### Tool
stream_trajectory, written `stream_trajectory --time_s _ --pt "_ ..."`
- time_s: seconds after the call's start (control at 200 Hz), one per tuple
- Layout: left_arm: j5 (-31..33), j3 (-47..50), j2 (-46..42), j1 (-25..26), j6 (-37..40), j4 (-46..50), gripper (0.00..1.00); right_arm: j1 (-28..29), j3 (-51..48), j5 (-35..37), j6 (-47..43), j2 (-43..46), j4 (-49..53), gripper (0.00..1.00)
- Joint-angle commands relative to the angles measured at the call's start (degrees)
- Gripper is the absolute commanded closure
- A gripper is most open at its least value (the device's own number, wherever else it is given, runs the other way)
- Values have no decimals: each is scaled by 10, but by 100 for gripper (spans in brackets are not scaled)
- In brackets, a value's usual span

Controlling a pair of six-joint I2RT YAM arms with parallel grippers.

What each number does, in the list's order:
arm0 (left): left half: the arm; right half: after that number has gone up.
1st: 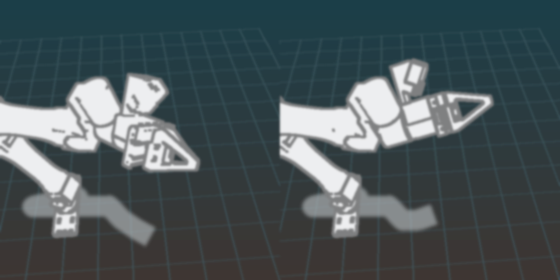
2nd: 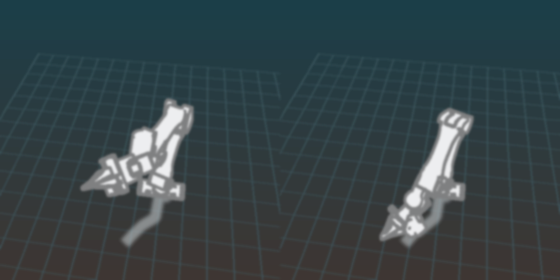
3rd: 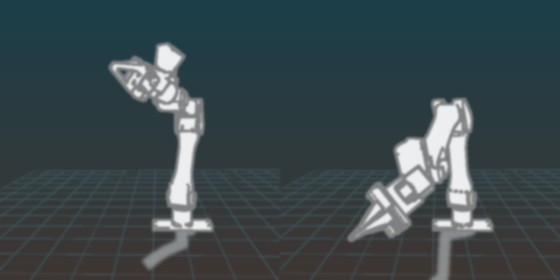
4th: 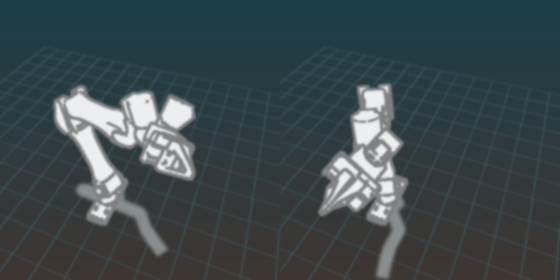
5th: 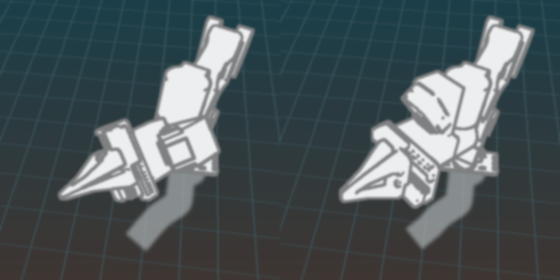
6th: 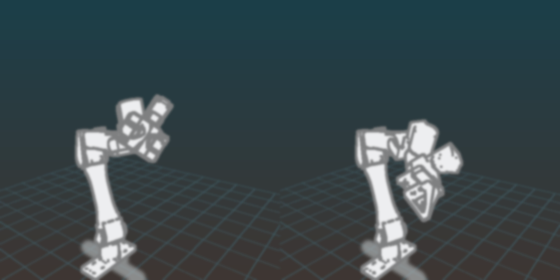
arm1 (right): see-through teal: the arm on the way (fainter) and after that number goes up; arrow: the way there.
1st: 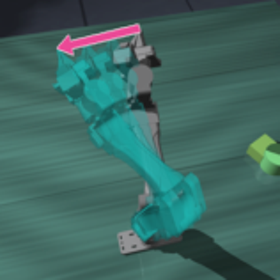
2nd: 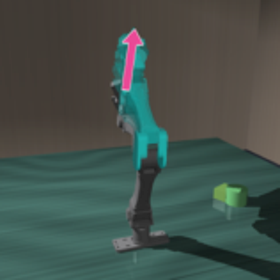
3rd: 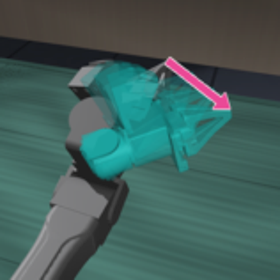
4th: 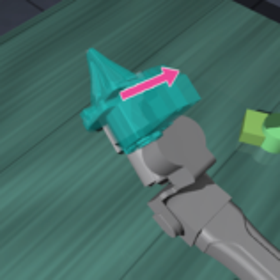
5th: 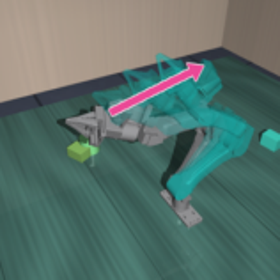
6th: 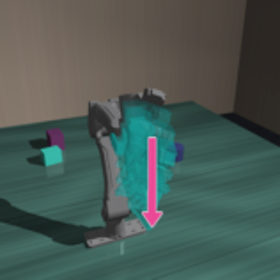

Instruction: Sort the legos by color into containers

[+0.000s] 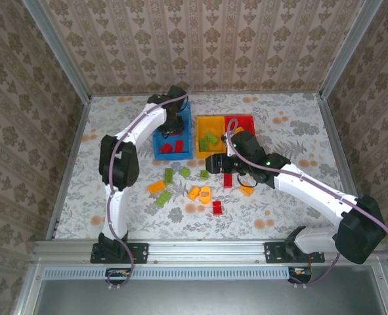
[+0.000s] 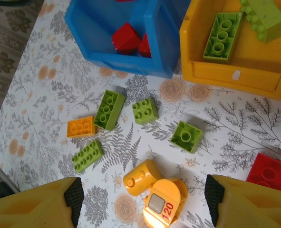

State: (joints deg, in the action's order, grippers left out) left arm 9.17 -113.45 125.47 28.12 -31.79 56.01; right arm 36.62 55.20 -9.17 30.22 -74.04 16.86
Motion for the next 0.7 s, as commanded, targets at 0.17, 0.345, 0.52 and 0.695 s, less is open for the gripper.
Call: stream_trajectory --time_s 0.17,0.345,0.52,0.695 --pt "10 -25 37 -3 29 36 64 -9 -1 29 19 32 -34 26" --pt "9 -14 25 -2 25 36 53 -31 -28 39 28 61 -2 25" --pt "7 6 -15 -1 20 31 47 -65 -38 53 32 71 87 25" --pt "-4 60 -94 13 13 6 47 -114 -54 77 67 52 230 26"
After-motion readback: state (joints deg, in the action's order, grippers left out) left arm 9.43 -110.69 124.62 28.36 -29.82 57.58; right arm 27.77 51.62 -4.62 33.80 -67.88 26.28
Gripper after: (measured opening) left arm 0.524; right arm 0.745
